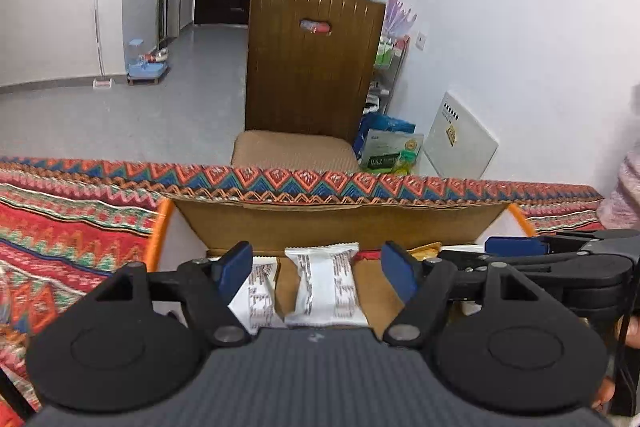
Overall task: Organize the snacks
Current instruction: 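Lower both held snacks into the orange box and open both tools, then withdraw both tools from the box back toward the snack pile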
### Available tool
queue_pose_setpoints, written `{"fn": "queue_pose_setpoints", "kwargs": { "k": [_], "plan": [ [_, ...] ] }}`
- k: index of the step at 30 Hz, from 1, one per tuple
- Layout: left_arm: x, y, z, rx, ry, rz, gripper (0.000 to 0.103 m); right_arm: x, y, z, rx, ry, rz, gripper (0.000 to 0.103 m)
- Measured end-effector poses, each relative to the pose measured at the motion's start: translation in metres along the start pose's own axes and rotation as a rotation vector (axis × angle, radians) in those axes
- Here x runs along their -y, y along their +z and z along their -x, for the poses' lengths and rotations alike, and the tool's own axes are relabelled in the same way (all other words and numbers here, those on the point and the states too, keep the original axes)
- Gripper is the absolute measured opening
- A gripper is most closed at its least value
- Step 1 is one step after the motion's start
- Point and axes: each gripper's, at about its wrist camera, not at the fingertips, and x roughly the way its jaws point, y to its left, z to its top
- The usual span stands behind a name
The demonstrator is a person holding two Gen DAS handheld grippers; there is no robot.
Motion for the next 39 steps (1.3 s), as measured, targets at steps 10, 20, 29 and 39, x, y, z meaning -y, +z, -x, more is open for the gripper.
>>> {"fn": "queue_pose_setpoints", "kwargs": {
  "k": [10, 20, 29, 39],
  "plan": [
    [0.028, -0.037, 0.16, 0.136, -0.054, -0.078, 0.093, 0.0, -0.057, 0.157, 0.154, 0.053, 0.08, 0.076],
    [0.052, -0.163, 0.303, 0.292, -0.012, -0.11, 0.102, -0.014, -0.192, 0.294, 0.27, 0.077, 0.151, 0.089],
    [0.056, -0.283, 0.377, 0.331, 0.051, -0.071, 0.103, -0.034, -0.317, 0.362, 0.377, -0.002, 0.148, 0.097],
    [0.062, -0.377, 0.389, 0.18, 0.043, -0.045, 0.103, -0.056, -0.432, 0.364, 0.297, -0.053, 0.115, 0.098]
  ]
}}
